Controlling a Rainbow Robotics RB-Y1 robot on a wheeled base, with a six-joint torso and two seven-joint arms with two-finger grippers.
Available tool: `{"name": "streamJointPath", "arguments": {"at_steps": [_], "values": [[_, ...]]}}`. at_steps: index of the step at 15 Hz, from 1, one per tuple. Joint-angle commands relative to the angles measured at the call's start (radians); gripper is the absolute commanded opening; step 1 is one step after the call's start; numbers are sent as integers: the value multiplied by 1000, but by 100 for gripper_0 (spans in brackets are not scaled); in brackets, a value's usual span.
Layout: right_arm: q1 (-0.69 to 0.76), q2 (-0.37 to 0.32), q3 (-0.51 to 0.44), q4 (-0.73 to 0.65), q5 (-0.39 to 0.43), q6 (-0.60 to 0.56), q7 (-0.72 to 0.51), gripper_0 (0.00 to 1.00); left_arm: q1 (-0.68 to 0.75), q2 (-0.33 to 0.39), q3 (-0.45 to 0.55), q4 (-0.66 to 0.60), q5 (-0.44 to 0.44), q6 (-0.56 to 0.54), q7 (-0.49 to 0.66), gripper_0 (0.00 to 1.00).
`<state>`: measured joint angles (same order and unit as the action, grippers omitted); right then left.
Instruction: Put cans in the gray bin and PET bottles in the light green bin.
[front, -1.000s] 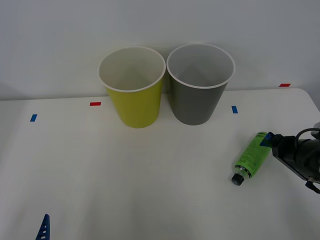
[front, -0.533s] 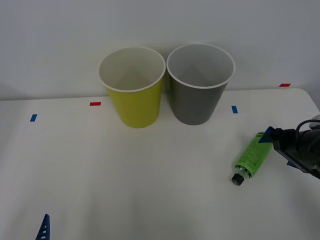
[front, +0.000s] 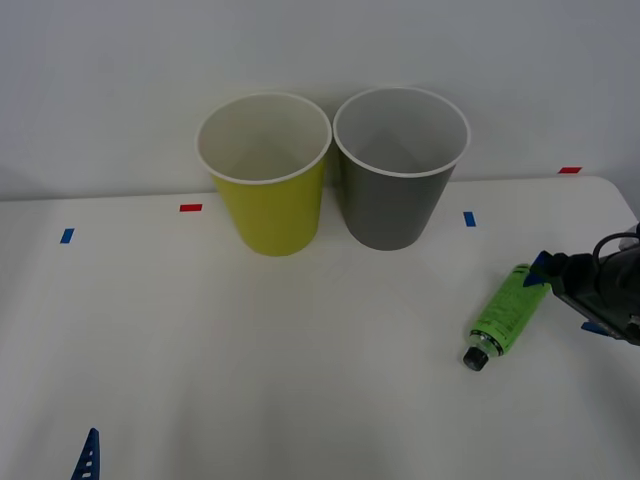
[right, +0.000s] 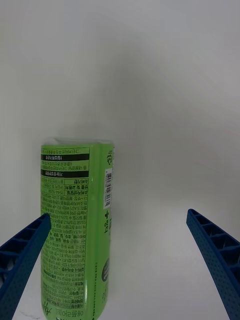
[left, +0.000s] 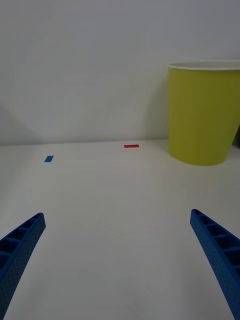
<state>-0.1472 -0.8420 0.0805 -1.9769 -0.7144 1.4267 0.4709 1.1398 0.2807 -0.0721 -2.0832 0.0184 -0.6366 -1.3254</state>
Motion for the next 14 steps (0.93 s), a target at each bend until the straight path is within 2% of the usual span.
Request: {"name": "streamJointPath", "arguments": {"at_steps": [1, 5, 11, 12, 14], "values": [[0, -16, 1, 39, -39, -25, -18, 94, 0, 0, 0, 0, 0, 0, 0, 100], [-3, -34, -1, 66, -73, -60, -44, 94, 0, 0, 0, 0, 0, 0, 0, 100], [-22, 3, -19, 66, -120, -114, -47, 94, 0, 0, 0, 0, 0, 0, 0, 100], [-22, 3, -21, 66, -122, -117, -43, 100, 0, 0, 0, 0, 0, 0, 0, 100], [-23, 0, -19, 78, -132, -117, -35, 100, 0, 0, 0, 0, 0, 0, 0, 100]]}}
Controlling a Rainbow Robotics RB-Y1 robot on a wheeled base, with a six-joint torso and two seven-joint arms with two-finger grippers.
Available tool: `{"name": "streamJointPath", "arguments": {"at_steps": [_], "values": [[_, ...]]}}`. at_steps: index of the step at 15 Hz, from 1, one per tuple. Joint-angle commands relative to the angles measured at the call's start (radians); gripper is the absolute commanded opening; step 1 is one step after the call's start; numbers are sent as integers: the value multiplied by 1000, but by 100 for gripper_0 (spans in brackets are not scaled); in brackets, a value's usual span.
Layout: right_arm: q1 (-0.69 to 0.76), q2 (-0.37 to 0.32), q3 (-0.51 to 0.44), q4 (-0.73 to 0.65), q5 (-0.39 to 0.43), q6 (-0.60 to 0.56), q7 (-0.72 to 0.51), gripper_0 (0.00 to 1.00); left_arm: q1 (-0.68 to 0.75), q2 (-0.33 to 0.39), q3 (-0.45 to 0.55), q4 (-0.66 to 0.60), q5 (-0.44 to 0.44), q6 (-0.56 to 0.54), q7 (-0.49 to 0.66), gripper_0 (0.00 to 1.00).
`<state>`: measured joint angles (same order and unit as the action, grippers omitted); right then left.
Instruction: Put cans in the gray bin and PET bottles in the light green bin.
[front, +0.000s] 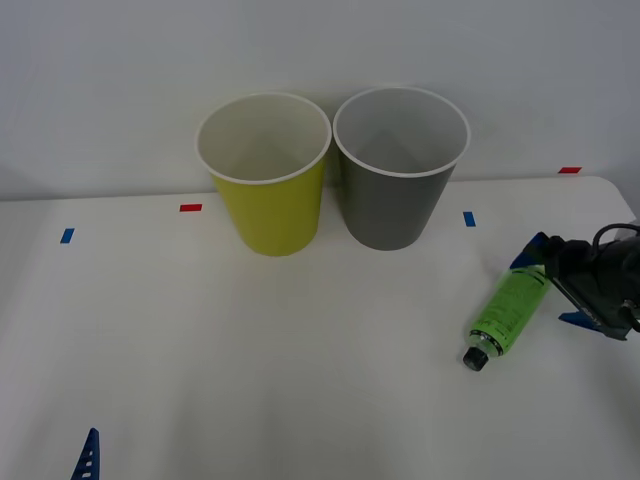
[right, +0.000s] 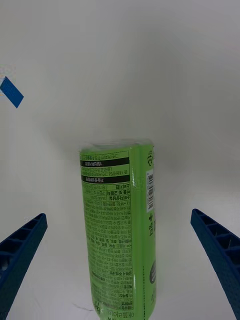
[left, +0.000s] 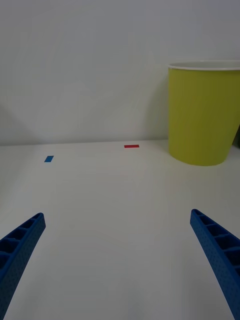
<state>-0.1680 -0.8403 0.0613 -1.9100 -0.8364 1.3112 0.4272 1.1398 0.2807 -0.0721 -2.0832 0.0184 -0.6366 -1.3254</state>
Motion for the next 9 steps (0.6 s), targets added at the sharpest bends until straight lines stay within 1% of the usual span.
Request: {"name": "streamJointPath", "arguments": {"at_steps": [1, 5, 7, 9], "values": [[-2, -9, 0, 19, -15, -1, 12, 100, 0, 0, 0, 0, 0, 0, 0, 100], [-2, -11, 0, 55, -18, -23, 21, 100, 0, 0, 0, 0, 0, 0, 0, 100], [-5, 12, -2, 77, -3, -58, 22, 100, 0, 0, 0, 0, 0, 0, 0, 100], [-5, 38, -9, 80, 19, -59, 25, 100, 0, 0, 0, 0, 0, 0, 0, 100]]}}
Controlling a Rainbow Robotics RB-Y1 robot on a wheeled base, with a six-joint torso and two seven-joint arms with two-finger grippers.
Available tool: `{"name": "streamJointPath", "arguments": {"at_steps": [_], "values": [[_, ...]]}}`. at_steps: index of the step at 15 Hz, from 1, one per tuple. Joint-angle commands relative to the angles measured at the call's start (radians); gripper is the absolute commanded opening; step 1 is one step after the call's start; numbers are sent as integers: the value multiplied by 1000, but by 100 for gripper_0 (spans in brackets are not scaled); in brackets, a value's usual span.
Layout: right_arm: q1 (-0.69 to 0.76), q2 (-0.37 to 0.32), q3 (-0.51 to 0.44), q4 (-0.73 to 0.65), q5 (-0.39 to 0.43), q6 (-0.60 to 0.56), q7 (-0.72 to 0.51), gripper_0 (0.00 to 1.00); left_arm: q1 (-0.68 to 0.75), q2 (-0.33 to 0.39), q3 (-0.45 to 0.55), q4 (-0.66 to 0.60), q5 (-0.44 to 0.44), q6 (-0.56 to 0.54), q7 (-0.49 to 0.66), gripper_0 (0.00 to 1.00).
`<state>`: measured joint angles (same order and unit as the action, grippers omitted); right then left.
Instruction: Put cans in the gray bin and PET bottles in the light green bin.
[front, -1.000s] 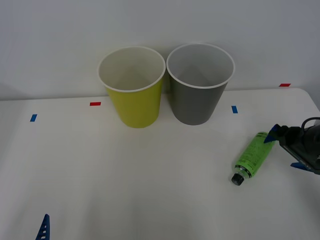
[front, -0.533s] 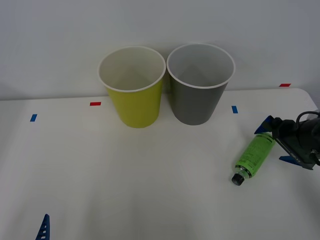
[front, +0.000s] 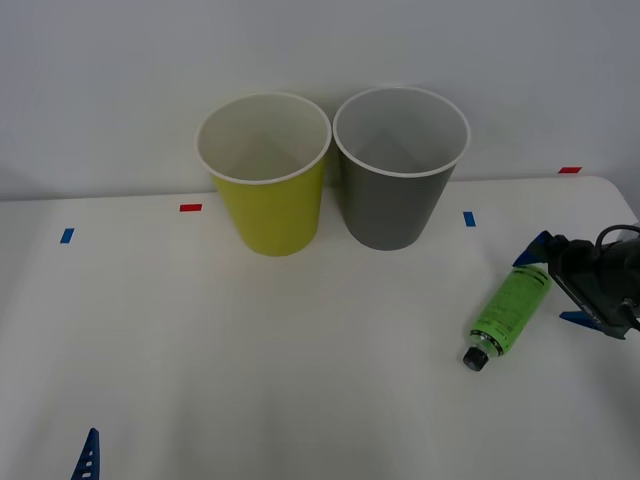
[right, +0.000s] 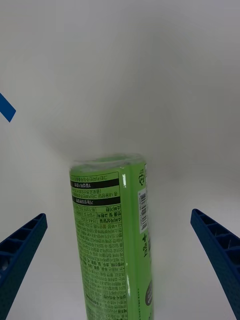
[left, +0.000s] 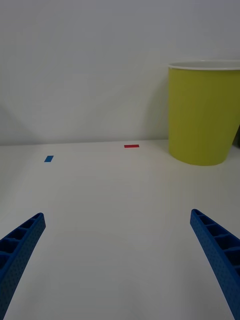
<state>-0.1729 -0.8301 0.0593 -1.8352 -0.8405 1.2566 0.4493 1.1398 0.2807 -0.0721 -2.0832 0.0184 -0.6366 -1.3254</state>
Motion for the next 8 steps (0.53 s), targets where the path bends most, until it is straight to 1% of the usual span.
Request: {"name": "streamJointPath", "arguments": {"at_steps": [1, 3, 4, 6, 8], "values": [[0, 37, -7, 7, 29, -5, 5, 100, 0, 0, 0, 0, 0, 0, 0, 100], [0, 39, -7, 7, 47, 1, 5, 100, 0, 0, 0, 0, 0, 0, 0, 100], [-2, 40, -10, 7, 58, 26, 5, 100, 0, 0, 0, 0, 0, 0, 0, 100], [0, 65, -21, 8, 93, 58, 5, 100, 0, 0, 0, 0, 0, 0, 0, 100], [0, 88, -29, 7, 103, 60, 5, 100, 0, 0, 0, 0, 0, 0, 0, 100]]}}
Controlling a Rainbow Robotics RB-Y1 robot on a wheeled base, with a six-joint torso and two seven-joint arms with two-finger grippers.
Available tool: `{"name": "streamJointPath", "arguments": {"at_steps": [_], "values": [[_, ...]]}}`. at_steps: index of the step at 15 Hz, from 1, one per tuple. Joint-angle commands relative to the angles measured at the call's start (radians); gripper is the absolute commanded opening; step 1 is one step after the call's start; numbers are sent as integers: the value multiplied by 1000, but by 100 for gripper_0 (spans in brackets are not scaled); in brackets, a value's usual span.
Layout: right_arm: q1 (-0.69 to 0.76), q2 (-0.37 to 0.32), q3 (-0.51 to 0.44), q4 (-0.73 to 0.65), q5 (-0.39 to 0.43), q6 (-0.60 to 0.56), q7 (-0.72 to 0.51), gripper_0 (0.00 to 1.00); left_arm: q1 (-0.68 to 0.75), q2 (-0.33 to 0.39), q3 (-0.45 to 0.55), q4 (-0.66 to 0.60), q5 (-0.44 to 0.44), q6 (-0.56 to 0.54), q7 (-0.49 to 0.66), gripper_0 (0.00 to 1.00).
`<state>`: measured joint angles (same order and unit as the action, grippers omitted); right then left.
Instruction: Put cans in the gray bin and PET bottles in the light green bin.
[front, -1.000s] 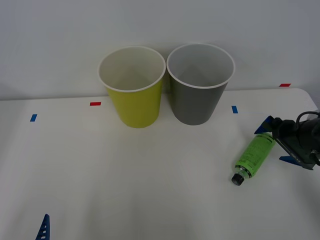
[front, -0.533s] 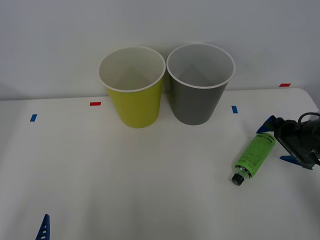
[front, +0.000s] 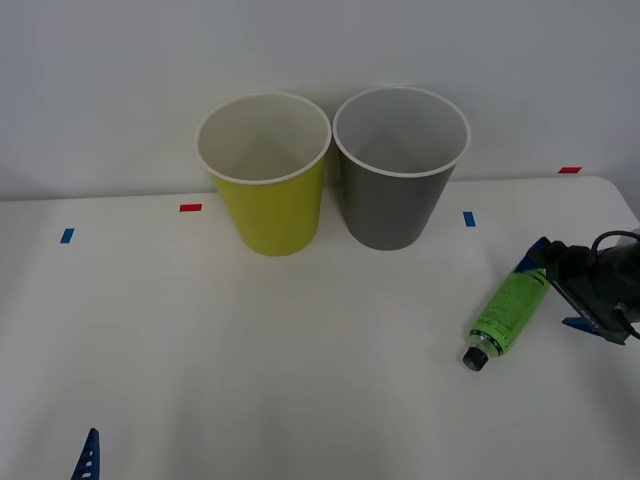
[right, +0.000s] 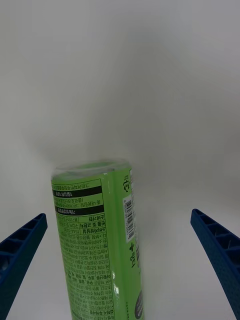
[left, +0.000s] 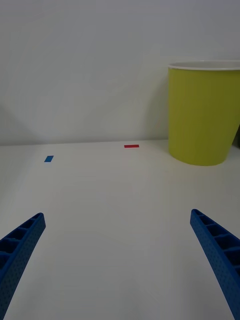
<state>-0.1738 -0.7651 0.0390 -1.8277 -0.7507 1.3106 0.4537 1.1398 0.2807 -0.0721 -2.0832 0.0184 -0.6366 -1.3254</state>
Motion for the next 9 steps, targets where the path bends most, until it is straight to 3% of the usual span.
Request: {"name": "streamJointPath", "arguments": {"at_steps": [1, 9], "values": [[-1, 26, -8, 5, 10, 4, 0, 100, 0, 0, 0, 0, 0, 0, 0, 100], [0, 52, -8, 70, 10, -45, 39, 100, 0, 0, 0, 0, 0, 0, 0, 100]]}}
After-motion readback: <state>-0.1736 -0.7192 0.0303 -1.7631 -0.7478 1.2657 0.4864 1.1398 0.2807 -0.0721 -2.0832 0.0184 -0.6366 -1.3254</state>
